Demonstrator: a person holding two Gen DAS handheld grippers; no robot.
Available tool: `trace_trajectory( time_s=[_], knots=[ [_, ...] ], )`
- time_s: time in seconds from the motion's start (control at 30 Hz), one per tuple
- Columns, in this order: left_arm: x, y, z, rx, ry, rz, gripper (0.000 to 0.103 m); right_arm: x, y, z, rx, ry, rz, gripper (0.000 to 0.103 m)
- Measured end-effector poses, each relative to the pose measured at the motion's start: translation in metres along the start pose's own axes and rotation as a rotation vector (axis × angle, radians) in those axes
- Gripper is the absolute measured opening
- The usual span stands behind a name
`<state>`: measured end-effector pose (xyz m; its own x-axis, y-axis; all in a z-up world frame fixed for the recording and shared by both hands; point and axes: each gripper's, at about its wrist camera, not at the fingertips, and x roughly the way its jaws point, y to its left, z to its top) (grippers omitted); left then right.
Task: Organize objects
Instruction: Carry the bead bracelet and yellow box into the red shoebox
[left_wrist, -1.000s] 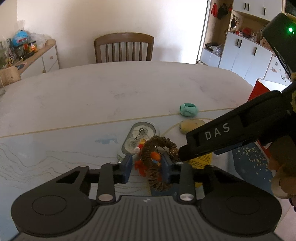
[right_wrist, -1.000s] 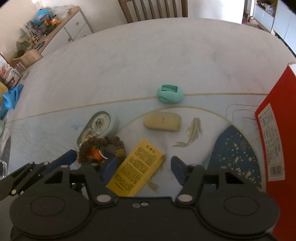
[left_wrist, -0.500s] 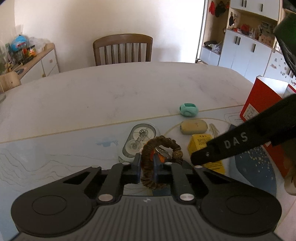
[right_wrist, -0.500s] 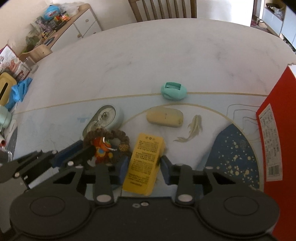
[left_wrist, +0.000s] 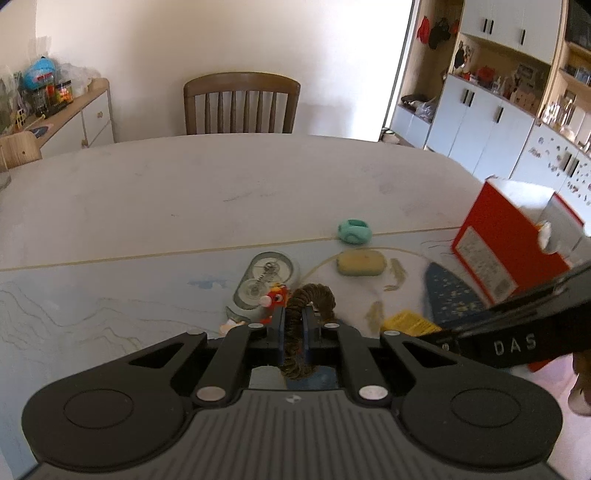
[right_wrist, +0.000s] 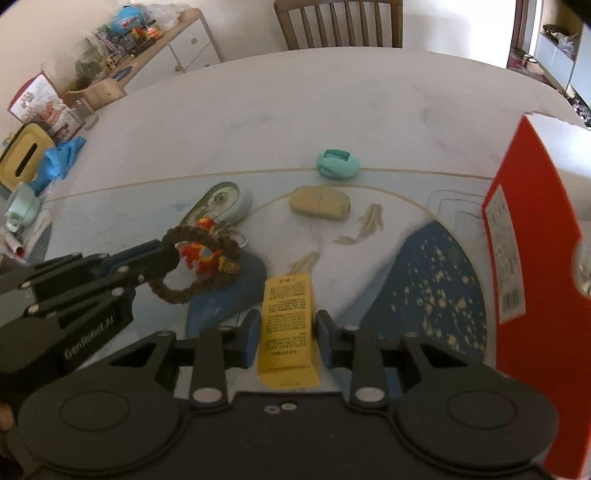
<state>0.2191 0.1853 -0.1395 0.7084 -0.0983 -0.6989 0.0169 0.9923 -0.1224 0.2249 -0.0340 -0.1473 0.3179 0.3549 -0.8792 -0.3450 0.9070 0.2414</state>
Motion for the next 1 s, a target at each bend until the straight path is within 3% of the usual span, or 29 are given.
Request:
trace_trajectory(
  time_s=[0.27,0.57,1.0],
  knots=[
    [-0.023,-0.012,-0.004,-0.033,0.009,-0.038,0.008,-0.035,-0.003,-0.027,-0.009,-0.021,0.045,0.030],
    [-0.062,-0.031,0.004,-0.034,-0.020,-0.078,0.008,-0.083,-0.024,-0.046,0.016,-0.106,0.067,0.030],
    [-0.097,-0.097,0.036,0.024,-0.072,-0.137,0.008,-0.146,-0.075,-0.052,0.043,-0.247,0.070,0.030]
  ],
)
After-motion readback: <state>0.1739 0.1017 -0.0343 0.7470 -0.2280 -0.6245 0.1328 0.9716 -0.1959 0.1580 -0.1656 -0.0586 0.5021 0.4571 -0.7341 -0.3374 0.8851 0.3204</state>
